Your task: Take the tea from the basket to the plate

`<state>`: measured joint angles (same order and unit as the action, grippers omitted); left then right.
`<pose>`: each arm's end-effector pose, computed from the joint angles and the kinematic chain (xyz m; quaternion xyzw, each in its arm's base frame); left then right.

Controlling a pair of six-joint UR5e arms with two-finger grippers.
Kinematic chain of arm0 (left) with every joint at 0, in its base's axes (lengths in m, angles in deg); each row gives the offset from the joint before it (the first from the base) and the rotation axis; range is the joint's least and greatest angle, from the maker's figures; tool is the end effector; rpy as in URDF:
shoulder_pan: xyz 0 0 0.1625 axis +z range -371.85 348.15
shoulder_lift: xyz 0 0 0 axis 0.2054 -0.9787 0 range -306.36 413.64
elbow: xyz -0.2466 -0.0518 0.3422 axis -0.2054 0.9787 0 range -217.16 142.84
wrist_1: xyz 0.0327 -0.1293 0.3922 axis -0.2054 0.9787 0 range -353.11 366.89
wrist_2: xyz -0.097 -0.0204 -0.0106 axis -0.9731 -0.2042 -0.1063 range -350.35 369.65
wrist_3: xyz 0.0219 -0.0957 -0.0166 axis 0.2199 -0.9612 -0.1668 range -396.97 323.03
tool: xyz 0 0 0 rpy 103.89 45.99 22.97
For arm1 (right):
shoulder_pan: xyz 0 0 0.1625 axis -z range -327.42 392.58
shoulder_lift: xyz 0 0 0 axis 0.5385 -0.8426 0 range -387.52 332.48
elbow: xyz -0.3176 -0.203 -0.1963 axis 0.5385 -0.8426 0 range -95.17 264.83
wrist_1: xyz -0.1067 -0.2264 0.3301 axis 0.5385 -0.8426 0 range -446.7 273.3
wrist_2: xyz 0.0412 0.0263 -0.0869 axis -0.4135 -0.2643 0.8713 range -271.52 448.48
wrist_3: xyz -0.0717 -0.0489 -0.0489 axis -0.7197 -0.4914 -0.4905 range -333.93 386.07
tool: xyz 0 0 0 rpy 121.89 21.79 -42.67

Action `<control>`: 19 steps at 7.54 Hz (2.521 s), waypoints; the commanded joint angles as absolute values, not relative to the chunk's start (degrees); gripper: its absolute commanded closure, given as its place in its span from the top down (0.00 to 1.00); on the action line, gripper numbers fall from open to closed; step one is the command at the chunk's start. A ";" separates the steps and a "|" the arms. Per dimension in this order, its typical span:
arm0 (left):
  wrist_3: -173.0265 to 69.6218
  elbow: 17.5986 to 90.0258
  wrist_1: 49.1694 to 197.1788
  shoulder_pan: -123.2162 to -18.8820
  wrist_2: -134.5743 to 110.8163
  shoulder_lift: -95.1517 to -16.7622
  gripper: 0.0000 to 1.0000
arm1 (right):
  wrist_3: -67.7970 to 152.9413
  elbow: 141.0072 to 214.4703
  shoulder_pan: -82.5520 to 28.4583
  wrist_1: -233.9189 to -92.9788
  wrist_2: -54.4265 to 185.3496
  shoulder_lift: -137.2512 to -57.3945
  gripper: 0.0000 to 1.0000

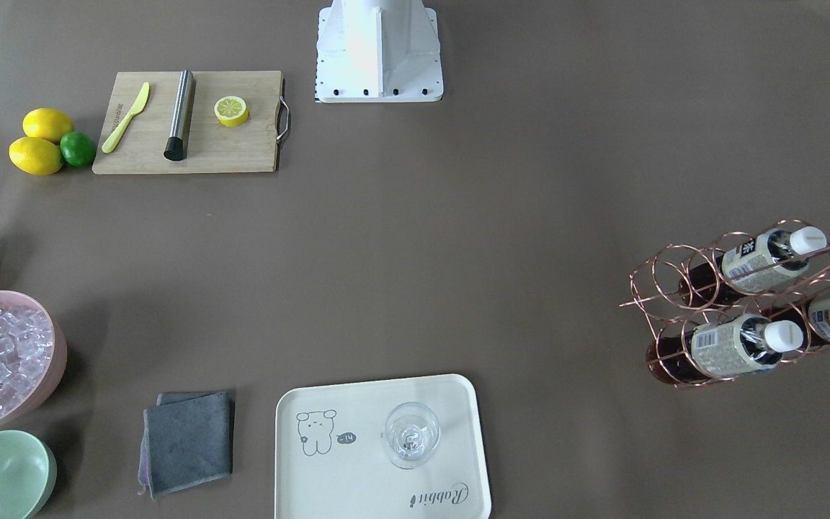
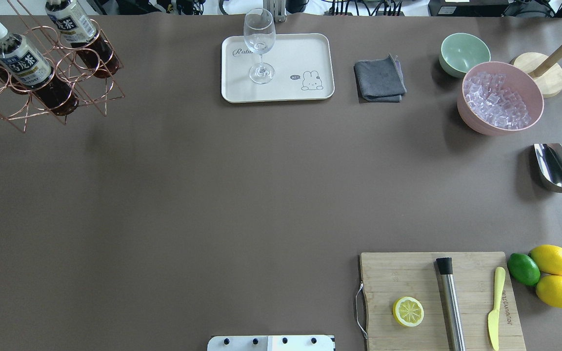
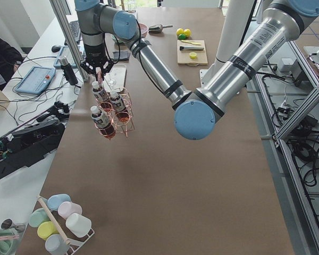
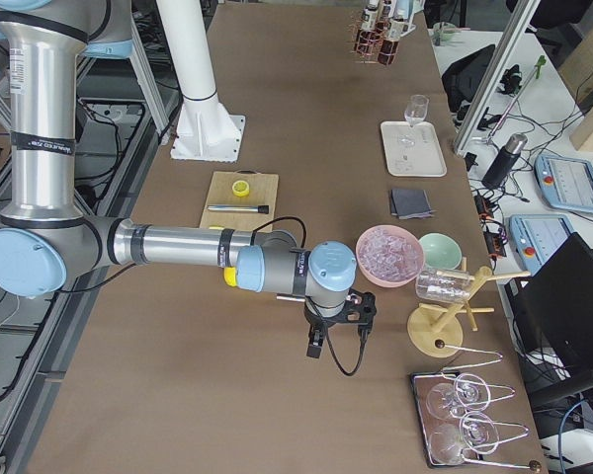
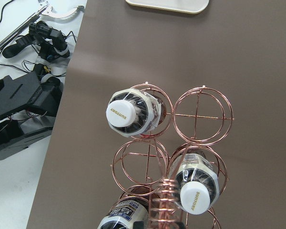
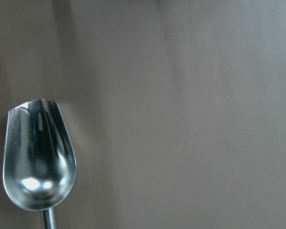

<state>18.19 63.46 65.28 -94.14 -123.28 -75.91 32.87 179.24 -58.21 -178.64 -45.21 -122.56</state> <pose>0.0209 -0.6425 0.2264 0.2826 0.2703 0.5294 0.7529 0.0707 -0.4503 0.6666 -0.0403 -0.3704 0.0698 0.9254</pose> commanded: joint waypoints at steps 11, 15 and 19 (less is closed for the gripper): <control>-11.98 71.46 75.71 -62.41 -122.64 -87.59 0.00 | 46.36 184.76 -43.47 -178.99 -43.53 -112.60 1.00; -18.39 72.09 78.85 -56.35 -119.04 -88.22 0.00 | 64.42 188.38 -34.25 -178.98 -44.67 -106.47 1.00; -22.12 71.48 81.50 -53.17 -118.05 -88.22 0.00 | 81.15 182.67 -30.53 -178.81 -45.98 -96.62 1.00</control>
<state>-21.49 72.02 80.28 -54.20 -118.25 -88.22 75.07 185.69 -31.67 -178.95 -45.04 -100.95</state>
